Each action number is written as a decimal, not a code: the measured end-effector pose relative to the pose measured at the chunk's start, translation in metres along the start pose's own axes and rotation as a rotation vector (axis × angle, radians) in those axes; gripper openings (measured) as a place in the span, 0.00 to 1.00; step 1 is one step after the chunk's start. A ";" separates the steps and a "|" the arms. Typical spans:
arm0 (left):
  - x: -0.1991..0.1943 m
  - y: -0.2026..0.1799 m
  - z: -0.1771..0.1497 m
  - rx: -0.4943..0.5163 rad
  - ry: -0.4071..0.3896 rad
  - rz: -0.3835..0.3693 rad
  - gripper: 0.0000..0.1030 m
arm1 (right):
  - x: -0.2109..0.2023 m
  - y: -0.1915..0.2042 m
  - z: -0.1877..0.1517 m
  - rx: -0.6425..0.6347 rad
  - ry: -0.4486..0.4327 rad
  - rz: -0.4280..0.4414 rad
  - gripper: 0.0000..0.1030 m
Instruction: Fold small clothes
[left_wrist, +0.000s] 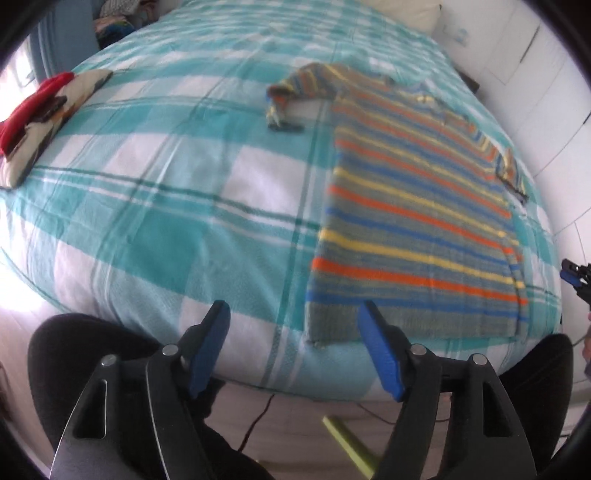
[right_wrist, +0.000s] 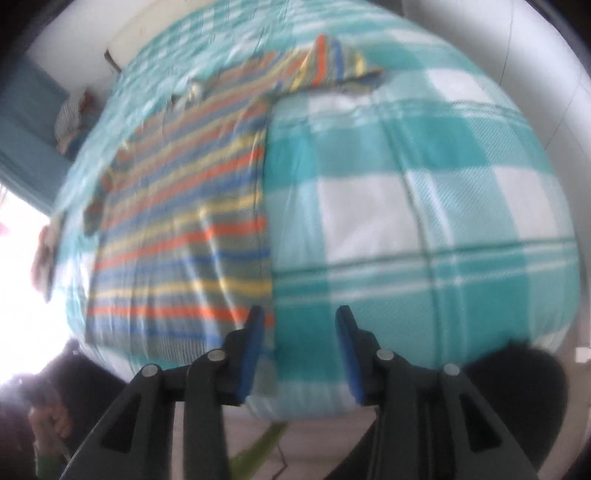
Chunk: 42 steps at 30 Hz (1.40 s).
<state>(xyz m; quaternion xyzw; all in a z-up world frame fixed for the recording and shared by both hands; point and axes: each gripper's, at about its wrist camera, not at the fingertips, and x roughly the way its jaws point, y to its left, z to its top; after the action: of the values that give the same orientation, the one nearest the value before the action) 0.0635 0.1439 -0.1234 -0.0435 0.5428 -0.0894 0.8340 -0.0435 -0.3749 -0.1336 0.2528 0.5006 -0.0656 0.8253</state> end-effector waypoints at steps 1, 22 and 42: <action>-0.003 -0.005 0.013 -0.003 -0.018 -0.016 0.72 | -0.002 -0.010 0.024 0.033 -0.036 0.035 0.39; 0.071 -0.111 0.014 0.107 0.073 0.009 0.75 | 0.042 0.079 0.057 -1.327 -0.438 -0.526 0.07; 0.091 -0.146 0.015 0.127 0.102 -0.051 0.75 | 0.120 -0.121 0.105 0.416 -0.110 0.438 0.21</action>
<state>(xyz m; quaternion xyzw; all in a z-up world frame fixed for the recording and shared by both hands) 0.0985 -0.0174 -0.1738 0.0004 0.5765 -0.1468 0.8038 0.0550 -0.5132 -0.2405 0.5142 0.3647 -0.0008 0.7763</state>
